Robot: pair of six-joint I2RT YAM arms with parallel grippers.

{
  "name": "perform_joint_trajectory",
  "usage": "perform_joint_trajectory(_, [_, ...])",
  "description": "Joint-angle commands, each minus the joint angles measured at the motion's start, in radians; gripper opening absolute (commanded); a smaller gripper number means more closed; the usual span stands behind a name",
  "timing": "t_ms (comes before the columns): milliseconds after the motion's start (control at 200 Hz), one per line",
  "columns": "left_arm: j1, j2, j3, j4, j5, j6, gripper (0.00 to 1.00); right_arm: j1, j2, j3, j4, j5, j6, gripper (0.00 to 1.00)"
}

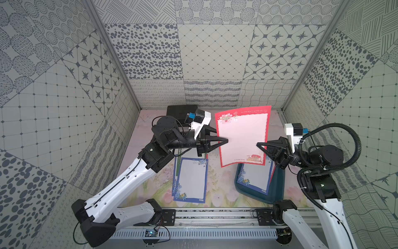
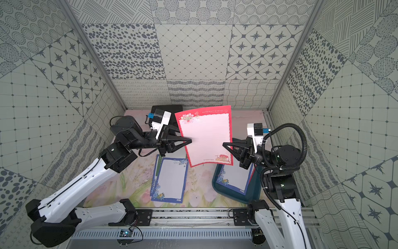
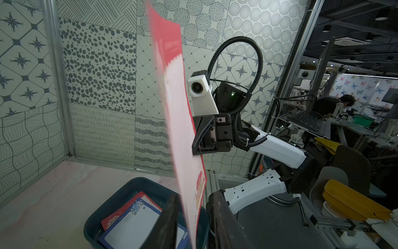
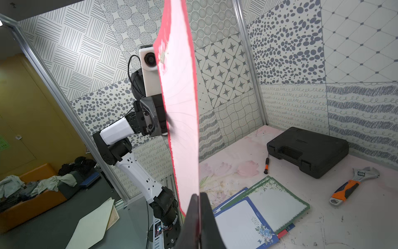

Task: Take out the stationery paper from the storage box
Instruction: Place the stationery paper at the center of the board.

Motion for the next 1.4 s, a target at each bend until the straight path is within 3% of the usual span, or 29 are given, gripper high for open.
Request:
perform_joint_trajectory(0, [0.000,0.000,0.019,0.061,0.011,-0.026,0.18,0.005,-0.001,-0.012,0.043,0.036,0.014,0.00])
perform_joint_trajectory(265, [0.002,0.028,0.030,0.022,-0.041,-0.025,0.00,0.005,-0.005,-0.017,0.054,0.032,0.036,0.00])
perform_joint_trajectory(735, [0.001,-0.044,0.009,-0.072,-0.212,0.018,0.00,0.005,0.009,-0.030,0.068,0.045,0.067,0.02])
perform_joint_trajectory(1396, [0.001,-0.033,0.000,-0.083,-0.288,-0.037,0.00,0.025,0.039,-0.077,0.126,0.059,0.098,0.11])
